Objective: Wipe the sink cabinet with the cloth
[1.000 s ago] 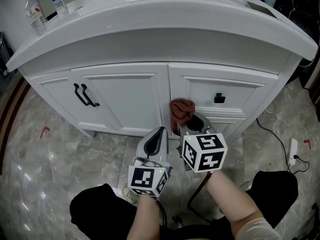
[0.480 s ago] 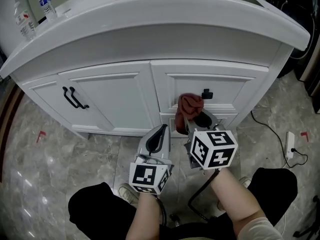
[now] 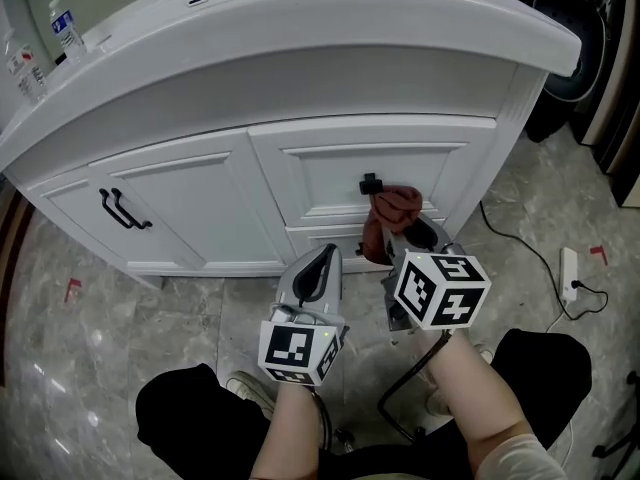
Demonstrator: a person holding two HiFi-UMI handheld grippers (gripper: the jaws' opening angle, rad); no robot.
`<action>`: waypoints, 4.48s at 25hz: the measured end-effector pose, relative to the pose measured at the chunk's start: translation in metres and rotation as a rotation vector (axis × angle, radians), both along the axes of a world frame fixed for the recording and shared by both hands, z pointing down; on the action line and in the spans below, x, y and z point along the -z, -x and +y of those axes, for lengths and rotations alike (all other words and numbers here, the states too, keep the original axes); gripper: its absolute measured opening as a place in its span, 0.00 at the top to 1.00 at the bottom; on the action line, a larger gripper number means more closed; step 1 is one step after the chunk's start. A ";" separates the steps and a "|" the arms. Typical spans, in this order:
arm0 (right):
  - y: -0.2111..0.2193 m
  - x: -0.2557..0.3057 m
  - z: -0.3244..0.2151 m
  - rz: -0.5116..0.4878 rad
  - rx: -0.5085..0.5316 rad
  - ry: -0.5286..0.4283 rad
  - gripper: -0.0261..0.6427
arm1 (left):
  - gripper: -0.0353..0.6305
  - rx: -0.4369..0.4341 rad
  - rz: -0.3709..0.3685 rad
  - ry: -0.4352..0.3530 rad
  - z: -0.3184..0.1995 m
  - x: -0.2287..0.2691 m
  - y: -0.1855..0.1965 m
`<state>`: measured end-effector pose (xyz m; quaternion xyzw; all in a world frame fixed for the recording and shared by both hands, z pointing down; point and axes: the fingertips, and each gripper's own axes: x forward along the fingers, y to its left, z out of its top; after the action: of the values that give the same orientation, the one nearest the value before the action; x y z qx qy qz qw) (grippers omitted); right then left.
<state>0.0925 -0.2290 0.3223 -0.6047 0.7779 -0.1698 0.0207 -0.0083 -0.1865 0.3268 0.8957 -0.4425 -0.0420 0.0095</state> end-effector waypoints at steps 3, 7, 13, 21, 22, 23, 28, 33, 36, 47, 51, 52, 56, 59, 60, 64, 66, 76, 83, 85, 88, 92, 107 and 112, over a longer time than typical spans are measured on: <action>-0.029 0.001 0.004 0.004 -0.057 -0.005 0.83 | 0.95 -0.026 -0.007 0.007 0.003 -0.005 -0.016; -0.061 0.002 0.008 0.033 -0.118 -0.021 0.83 | 0.95 -0.068 -0.030 0.013 0.007 -0.012 -0.038; -0.077 -0.002 0.016 0.012 -0.134 -0.029 0.83 | 0.95 -0.102 -0.088 0.003 0.013 -0.016 -0.060; -0.102 -0.006 0.026 0.015 -0.274 -0.047 0.84 | 0.95 -0.097 -0.084 0.026 0.008 -0.030 -0.060; -0.098 -0.007 0.027 0.018 -0.271 -0.052 0.84 | 0.95 -0.094 -0.084 0.031 0.008 -0.033 -0.058; -0.092 -0.008 0.027 0.021 -0.262 -0.057 0.84 | 0.94 -0.088 -0.084 0.035 0.007 -0.035 -0.054; -0.032 -0.030 0.023 0.035 -0.140 -0.042 0.84 | 0.95 -0.031 -0.082 0.067 0.000 -0.050 -0.022; 0.044 -0.064 0.015 0.063 0.012 -0.002 0.84 | 0.95 0.064 -0.066 0.104 -0.009 -0.064 0.029; 0.087 -0.081 0.007 0.062 0.106 0.008 0.84 | 0.95 0.114 -0.065 0.126 -0.014 -0.075 0.058; 0.152 -0.110 -0.019 0.066 0.225 0.019 0.84 | 0.95 0.170 -0.059 0.162 -0.021 -0.096 0.100; 0.140 -0.114 -0.019 0.089 0.219 0.042 0.83 | 0.95 0.147 -0.056 0.158 -0.021 -0.096 0.089; 0.136 -0.114 -0.018 0.102 0.211 0.046 0.83 | 0.95 0.139 -0.058 0.156 -0.021 -0.096 0.086; 0.111 -0.118 -0.018 0.124 0.163 0.061 0.83 | 0.95 0.110 -0.078 0.151 -0.020 -0.097 0.071; 0.092 -0.122 -0.018 0.129 0.134 0.078 0.83 | 0.95 0.097 -0.082 0.154 -0.019 -0.097 0.062; 0.086 -0.123 -0.017 0.131 0.124 0.082 0.83 | 0.95 0.093 -0.080 0.156 -0.019 -0.098 0.059; 0.060 -0.125 -0.016 0.119 0.084 0.096 0.83 | 0.95 0.070 -0.067 0.161 -0.018 -0.098 0.042; 0.049 -0.125 -0.014 0.091 0.073 0.102 0.83 | 0.95 0.049 -0.071 0.161 -0.016 -0.099 0.030; -0.008 -0.117 -0.003 0.013 -0.002 0.116 0.83 | 0.95 -0.029 -0.108 0.173 -0.007 -0.106 -0.021; -0.061 -0.115 0.004 -0.022 -0.112 0.129 0.83 | 0.95 -0.075 -0.103 0.181 -0.004 -0.111 -0.048; -0.070 -0.114 0.006 -0.025 -0.125 0.129 0.83 | 0.95 -0.087 -0.103 0.180 -0.003 -0.112 -0.055; -0.078 -0.110 0.010 -0.016 -0.143 0.112 0.83 | 0.95 -0.096 -0.099 0.186 -0.002 -0.114 -0.060; -0.096 -0.107 0.015 -0.017 -0.203 0.103 0.83 | 0.95 -0.096 -0.100 0.190 -0.001 -0.118 -0.059; 0.077 -0.150 0.008 0.037 0.086 0.107 0.84 | 0.95 0.074 -0.119 0.251 -0.008 -0.149 0.049; 0.127 -0.163 -0.005 0.041 0.151 0.111 0.84 | 0.95 0.108 -0.121 0.260 -0.009 -0.154 0.084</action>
<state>-0.0348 -0.2338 0.4853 -0.5477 0.8110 -0.2011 -0.0417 -0.0923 -0.1958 0.4807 0.8628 -0.4914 0.0694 0.0966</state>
